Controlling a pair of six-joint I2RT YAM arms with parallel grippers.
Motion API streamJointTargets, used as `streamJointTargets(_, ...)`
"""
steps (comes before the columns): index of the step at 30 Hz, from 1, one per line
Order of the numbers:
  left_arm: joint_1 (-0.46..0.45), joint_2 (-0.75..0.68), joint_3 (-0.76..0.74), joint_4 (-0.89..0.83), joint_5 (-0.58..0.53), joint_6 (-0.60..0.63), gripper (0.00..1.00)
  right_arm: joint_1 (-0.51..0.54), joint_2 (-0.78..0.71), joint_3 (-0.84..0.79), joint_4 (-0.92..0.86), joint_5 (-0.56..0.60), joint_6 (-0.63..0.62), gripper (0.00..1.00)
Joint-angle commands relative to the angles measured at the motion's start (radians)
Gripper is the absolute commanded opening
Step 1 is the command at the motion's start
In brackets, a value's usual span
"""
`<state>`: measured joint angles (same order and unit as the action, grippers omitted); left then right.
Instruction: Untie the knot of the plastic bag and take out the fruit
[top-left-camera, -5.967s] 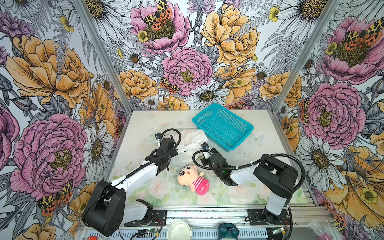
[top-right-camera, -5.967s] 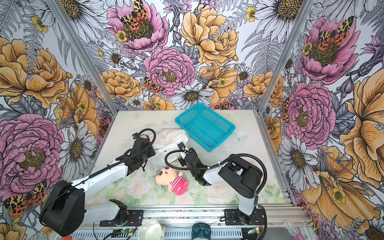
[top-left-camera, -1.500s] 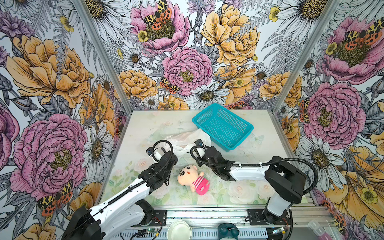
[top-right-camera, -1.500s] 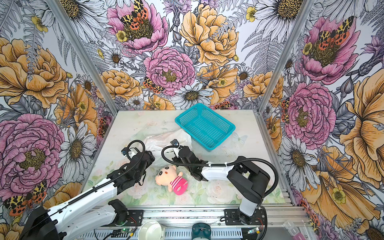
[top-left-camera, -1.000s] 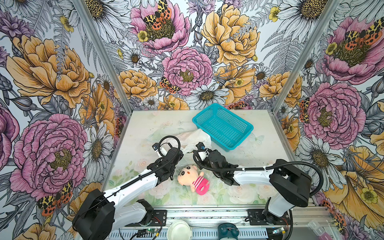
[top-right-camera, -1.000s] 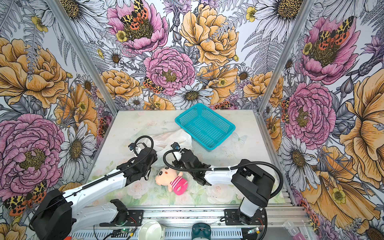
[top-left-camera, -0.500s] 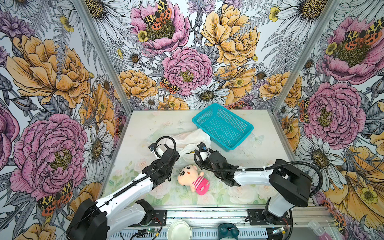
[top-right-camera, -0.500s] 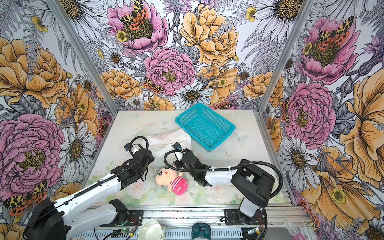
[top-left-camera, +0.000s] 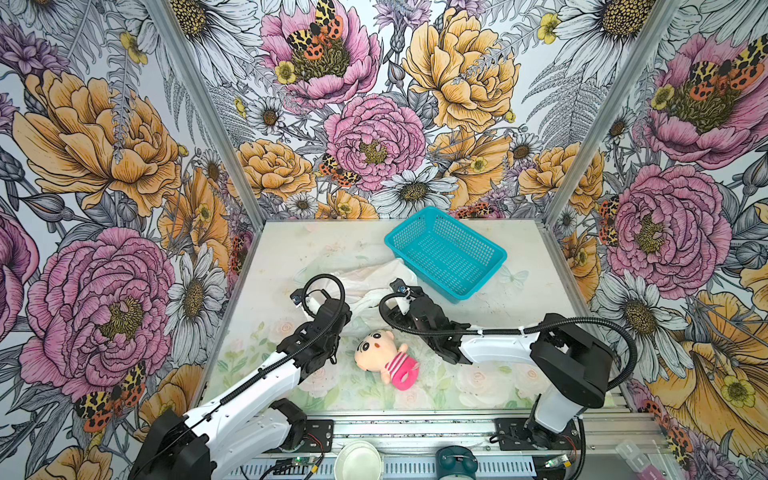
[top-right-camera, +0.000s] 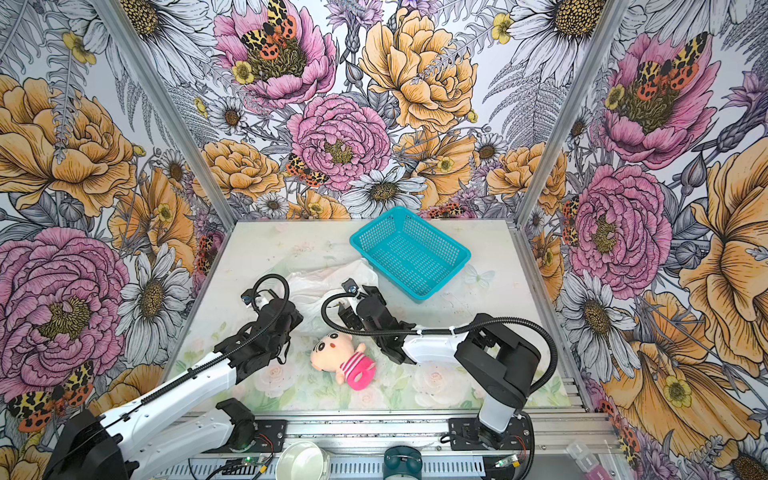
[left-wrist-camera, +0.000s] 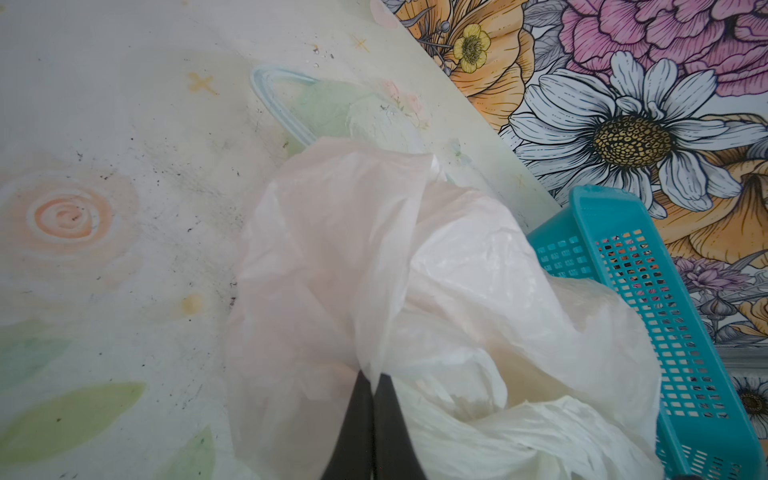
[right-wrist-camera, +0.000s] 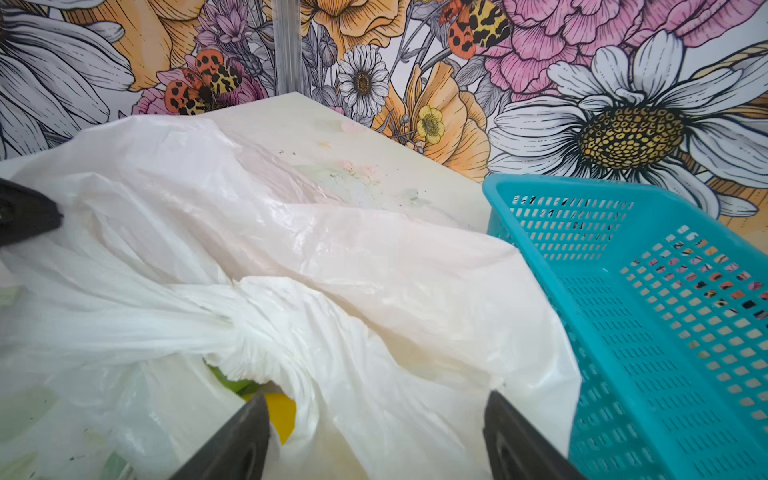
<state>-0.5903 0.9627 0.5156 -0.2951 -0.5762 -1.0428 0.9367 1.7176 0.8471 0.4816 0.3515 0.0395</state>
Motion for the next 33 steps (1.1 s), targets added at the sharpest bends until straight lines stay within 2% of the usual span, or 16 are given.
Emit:
streamJointTargets(1,0.010,-0.025,-0.018,0.010,0.014,0.021,0.00,-0.013,0.052,0.061,-0.099,0.020,-0.027,0.67)
streamJointTargets(5,0.018,-0.043,-0.025,0.010,0.019,0.024,0.00,-0.017,0.055,0.069,-0.109,0.020,-0.028,0.17)
streamJointTargets(7,0.024,-0.047,-0.026,0.010,0.022,0.027,0.00,-0.020,0.043,0.058,-0.097,0.021,-0.027,0.00)
streamJointTargets(25,0.131,-0.094,-0.068,0.011,0.091,0.053,0.00,-0.070,-0.068,-0.167,0.155,0.074,0.075,0.00)
streamJointTargets(33,0.234,-0.149,-0.110,-0.001,0.150,0.076,0.00,-0.073,-0.102,-0.253,0.235,0.145,0.119,0.00)
